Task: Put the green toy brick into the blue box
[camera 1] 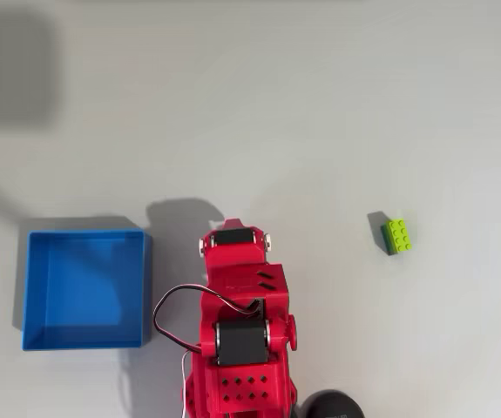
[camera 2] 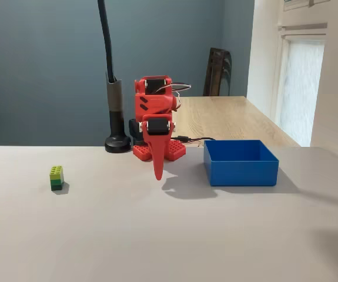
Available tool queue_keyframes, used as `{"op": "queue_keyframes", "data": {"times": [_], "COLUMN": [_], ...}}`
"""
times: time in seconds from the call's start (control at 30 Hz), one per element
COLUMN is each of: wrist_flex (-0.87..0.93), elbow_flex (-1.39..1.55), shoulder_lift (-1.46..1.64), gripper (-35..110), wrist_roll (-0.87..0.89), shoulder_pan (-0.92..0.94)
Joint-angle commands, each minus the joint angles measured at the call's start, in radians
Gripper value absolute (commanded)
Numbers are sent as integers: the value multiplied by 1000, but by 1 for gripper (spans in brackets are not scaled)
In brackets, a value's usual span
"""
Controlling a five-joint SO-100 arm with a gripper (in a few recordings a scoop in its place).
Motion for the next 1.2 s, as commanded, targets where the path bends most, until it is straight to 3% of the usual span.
{"op": "queue_keyframes", "data": {"times": [0.0, 0.3, 0.77, 0.9, 1.17], "wrist_flex": [-20, -11, 167, 253, 347], "elbow_flex": [-28, -164, -626, -747, -928], "shoulder_lift": [8, -40, -566, -693, -882], "gripper": [0, 0, 0, 14, 19], "wrist_roll": [44, 46, 193, 242, 316], "shoulder_pan": [8, 21, 124, 173, 311]}}
